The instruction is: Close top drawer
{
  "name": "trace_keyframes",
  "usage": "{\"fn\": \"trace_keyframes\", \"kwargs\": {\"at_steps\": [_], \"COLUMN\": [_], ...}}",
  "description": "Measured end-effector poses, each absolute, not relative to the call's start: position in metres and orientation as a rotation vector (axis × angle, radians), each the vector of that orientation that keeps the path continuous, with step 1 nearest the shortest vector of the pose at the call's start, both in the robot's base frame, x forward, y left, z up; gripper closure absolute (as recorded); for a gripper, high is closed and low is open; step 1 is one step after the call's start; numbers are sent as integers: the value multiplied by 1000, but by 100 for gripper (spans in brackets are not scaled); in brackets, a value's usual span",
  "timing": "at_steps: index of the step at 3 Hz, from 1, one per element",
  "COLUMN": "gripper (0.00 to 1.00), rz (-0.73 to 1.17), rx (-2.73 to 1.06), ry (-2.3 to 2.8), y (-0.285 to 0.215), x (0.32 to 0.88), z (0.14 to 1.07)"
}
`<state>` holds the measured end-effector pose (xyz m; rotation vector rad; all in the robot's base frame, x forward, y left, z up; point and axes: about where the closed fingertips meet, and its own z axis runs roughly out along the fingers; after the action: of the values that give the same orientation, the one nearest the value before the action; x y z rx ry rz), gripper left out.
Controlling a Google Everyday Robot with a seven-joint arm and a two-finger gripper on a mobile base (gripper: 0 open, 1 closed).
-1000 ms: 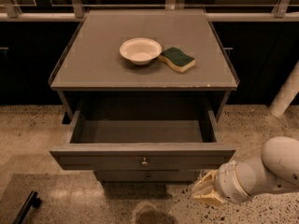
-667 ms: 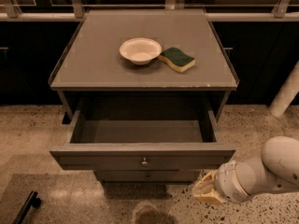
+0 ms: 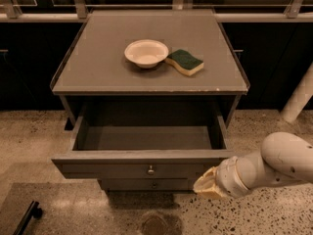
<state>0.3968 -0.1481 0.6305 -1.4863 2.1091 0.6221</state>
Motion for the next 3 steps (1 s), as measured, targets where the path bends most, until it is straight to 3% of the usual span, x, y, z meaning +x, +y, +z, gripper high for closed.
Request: {"fn": "trace_keyframes", "kwargs": {"at_steps": [3], "gripper": [100], "rz": [684], "rx": [-1300], "ry": [1902], "y": [-148], "x": [463], "z": [601]}}
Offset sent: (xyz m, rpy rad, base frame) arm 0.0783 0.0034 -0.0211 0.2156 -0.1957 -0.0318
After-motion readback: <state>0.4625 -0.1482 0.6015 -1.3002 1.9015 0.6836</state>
